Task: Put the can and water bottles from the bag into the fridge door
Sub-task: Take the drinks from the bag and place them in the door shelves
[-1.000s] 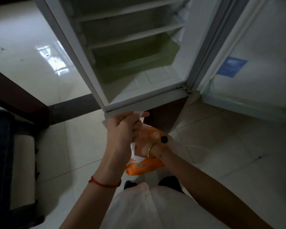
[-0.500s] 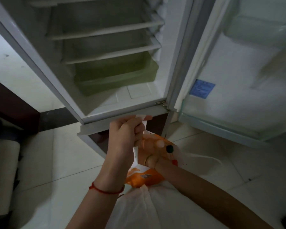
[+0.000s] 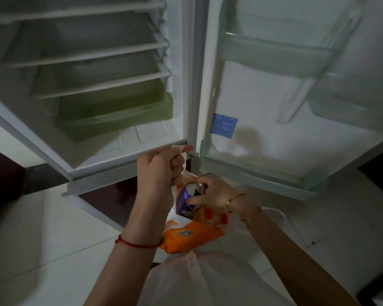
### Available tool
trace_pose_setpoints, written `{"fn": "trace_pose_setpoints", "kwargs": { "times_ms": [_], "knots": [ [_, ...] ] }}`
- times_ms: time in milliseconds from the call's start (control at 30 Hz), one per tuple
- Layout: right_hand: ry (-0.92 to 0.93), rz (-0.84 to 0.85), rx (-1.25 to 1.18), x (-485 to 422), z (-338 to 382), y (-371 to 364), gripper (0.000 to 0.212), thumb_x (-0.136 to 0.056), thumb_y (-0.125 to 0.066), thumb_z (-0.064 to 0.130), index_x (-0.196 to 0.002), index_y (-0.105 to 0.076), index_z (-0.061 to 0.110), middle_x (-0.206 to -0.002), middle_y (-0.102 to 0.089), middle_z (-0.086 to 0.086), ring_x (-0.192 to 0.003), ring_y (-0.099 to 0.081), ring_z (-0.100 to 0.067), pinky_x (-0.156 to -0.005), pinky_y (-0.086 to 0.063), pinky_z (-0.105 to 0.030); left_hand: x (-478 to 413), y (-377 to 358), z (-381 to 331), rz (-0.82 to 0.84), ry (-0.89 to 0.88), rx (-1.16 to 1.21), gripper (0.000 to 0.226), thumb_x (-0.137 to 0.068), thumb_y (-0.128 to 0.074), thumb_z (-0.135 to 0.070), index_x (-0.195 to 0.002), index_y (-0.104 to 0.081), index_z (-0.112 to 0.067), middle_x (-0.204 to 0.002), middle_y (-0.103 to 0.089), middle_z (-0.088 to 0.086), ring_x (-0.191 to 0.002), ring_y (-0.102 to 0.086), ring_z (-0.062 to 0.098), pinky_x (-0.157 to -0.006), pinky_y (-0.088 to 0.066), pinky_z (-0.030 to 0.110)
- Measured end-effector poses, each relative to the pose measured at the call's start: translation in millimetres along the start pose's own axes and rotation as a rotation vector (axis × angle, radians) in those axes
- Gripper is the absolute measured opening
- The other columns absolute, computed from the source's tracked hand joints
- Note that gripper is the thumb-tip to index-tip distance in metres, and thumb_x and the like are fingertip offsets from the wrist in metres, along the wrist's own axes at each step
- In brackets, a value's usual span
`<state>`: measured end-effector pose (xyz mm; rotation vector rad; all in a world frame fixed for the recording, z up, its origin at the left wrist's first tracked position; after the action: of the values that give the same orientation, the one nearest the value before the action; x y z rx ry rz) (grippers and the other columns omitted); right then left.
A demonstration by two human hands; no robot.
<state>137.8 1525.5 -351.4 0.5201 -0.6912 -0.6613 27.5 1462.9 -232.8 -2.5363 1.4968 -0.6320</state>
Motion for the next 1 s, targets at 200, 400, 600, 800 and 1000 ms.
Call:
{"fn": "trace_pose_setpoints", "kwargs": {
  "times_ms": [200,400,600,800,1000],
  "knots": [
    [-0.014,-0.299,-0.172,57.6,-3.2,93.0,0.042,-0.073,-0.078,0.038,-0.107,-0.057,0.024,-0.092,-0.06,0.014,-0.084,-0.059,-0.006,-0.068,-0.046,-0.016,-3.7,-22.2,-3.1,0.01,0.015,-0.019,0.028,-0.095,-0.043,0.0,-0.102,-0.066,0.014,-0.05,-0.029,-0.003,-0.038,-0.021,0.005,-0.035,-0.015,0.016],
    [0.097,-0.712,-0.269,129.3,30.3,193.1,0.053,-0.064,-0.078,0.039,-0.109,-0.054,0.022,-0.102,-0.063,0.008,-0.079,-0.067,-0.009,-0.072,-0.054,-0.017,-14.3,-40.4,-9.5,0.065,0.021,-0.007,0.027,-0.096,-0.043,-0.002,-0.099,-0.067,0.011,-0.044,-0.031,-0.007,-0.034,-0.022,0.003,-0.034,-0.016,0.015],
    [0.33,-1.005,-0.405,187.1,89.1,258.6,0.052,-0.061,-0.071,0.05,-0.104,-0.053,0.03,-0.103,-0.067,0.017,-0.082,-0.07,-0.003,-0.073,-0.054,-0.018,-21.7,-52.2,-21.6,0.103,0.015,-0.008,0.027,-0.096,-0.043,-0.002,-0.094,-0.068,0.009,-0.043,-0.032,-0.007,-0.034,-0.022,0.004,-0.034,-0.017,0.014],
    [0.496,-1.217,-0.386,205.3,135.2,289.7,0.041,-0.077,-0.074,0.032,-0.107,-0.047,0.023,-0.108,-0.062,0.014,-0.081,-0.066,0.001,-0.066,-0.048,-0.007,-24.5,-58.3,-35.4,0.136,-0.011,-0.033,0.027,-0.096,-0.043,-0.001,-0.096,-0.067,0.011,-0.043,-0.032,-0.008,-0.033,-0.022,0.004,-0.033,-0.018,0.016],
    [0.526,-1.323,-0.257,190.2,157.2,296.7,0.047,-0.078,-0.075,0.029,-0.114,-0.045,0.022,-0.117,-0.06,0.008,-0.093,-0.064,-0.002,-0.075,-0.051,-0.01,-24.7,-57.2,-43.7,0.157,-0.026,-0.038,0.027,-0.097,-0.043,0.0,-0.1,-0.067,0.012,-0.042,-0.032,-0.009,-0.034,-0.021,0.004,-0.035,-0.015,0.017]
  ]
}}
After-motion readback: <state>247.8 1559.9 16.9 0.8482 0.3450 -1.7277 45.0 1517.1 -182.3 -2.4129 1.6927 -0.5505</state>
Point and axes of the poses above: each hand's wrist, its own x-axis away from the middle knuckle, its own y-axis out of the back of the hand, z = x × y, the point moved 10 cm from there along -x, towards the middle knuckle
